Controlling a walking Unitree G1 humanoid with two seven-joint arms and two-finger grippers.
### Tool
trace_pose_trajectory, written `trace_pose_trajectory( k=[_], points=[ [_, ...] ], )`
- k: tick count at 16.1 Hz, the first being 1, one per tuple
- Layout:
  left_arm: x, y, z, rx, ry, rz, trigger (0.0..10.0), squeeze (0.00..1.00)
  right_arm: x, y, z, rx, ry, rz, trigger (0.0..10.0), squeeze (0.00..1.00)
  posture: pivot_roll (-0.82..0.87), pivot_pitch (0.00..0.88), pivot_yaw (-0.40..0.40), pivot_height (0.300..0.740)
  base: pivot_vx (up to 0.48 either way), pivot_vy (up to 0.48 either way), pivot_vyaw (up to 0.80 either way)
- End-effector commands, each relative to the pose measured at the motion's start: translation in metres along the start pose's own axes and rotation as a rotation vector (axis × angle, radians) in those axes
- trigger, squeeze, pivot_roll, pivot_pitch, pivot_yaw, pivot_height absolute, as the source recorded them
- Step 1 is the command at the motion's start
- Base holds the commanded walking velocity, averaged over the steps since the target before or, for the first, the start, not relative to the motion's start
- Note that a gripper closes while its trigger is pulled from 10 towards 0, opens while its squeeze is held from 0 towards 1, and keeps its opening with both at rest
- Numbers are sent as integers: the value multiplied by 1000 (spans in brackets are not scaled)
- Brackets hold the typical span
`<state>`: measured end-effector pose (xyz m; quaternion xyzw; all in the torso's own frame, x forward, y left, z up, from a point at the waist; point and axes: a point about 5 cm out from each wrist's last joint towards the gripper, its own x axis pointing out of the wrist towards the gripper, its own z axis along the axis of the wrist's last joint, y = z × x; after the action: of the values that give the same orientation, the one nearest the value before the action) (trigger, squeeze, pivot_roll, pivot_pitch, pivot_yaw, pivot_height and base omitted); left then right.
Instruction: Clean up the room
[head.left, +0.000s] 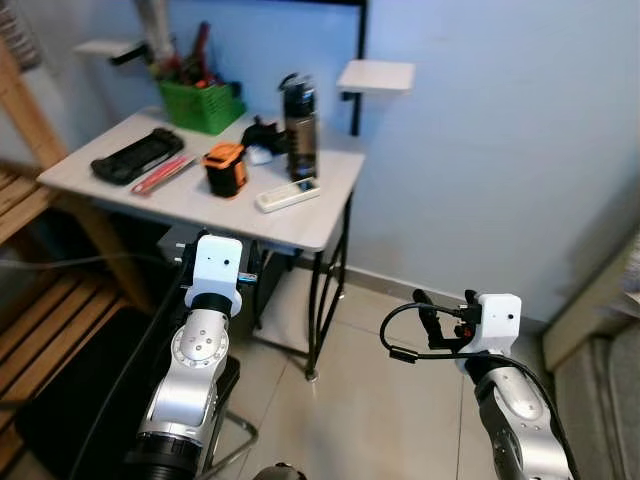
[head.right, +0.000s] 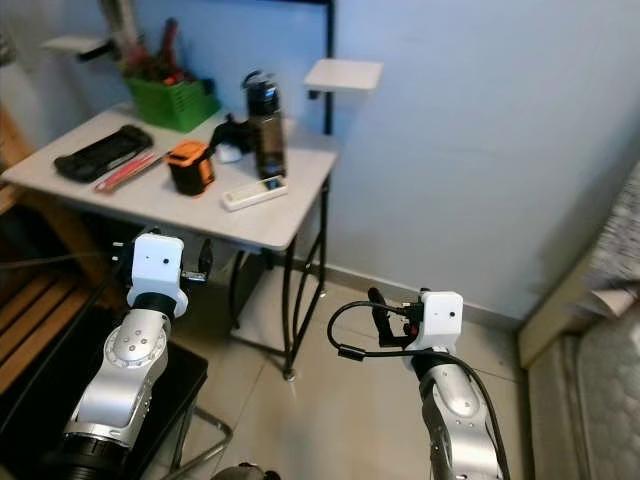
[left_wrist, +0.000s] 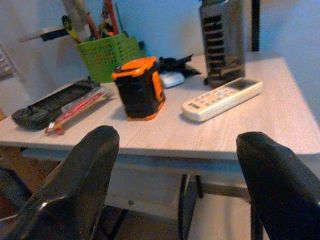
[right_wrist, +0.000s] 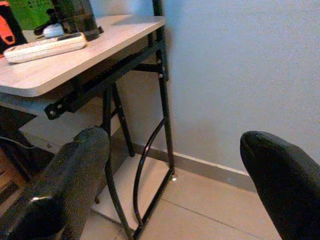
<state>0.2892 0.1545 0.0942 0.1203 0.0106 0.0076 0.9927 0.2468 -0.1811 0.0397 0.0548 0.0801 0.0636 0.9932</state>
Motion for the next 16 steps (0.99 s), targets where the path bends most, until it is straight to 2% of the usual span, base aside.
trace_pose_trajectory(
  k=[1,2,3,5,6,7,9,10,11,12,13,16],
  points=[
    [1,-3,7,-5,-24,-8,10000,0,2,0,2,7,-9,2,10000,0,16,0,43,740,0,-289,550],
    [0,-9,6,-21,-16,-29,10000,0,3,1,3,13,-23,8,10000,0,14,0,43,740,0,-480,556],
    [-6,-15,9,-27,-34,-74,10000,0,-4,2,6,22,-43,21,10000,0,19,0,36,740,0,-472,556],
    [-16,-24,6,-20,-45,-155,10000,0,-22,5,-12,-12,29,67,10000,0,19,0,32,740,0,-472,563],
    [-10,-31,7,-65,-31,-148,10000,0,-17,8,-15,-5,39,63,10000,0,21,0,31,740,0,0,556],
    [-8,-33,8,-28,-27,-152,10000,0,-10,11,-12,1,25,70,10000,0,21,0,31,740,0,0,563],
    [-9,-20,7,-57,-18,-111,10000,0,-7,12,-8,2,11,71,10000,0,29,0,27,740,0,0,563],
    [-18,-11,2,-127,15,-89,10000,0,-8,0,2,11,-72,-36,10000,0,29,0,27,740,0,0,563],
    [-23,-9,4,-170,-3,-68,10000,0,-7,-6,8,44,-105,-90,10000,0,37,0,27,740,0,0,575],
    [-23,-8,19,-96,-117,-79,10000,0,-4,0,18,68,-161,-70,10000,0,42,0,23,740,0,0,600],
    [-26,-9,35,-67,-205,-116,10000,0,-3,10,26,42,-192,-14,10000,0,51,0,19,740,0,0,606],
    [-27,-11,31,-119,-174,-106,10000,0,-1,14,26,-16,-181,15,10000,0,49,0,14,740,0,0,606]
  ],
)
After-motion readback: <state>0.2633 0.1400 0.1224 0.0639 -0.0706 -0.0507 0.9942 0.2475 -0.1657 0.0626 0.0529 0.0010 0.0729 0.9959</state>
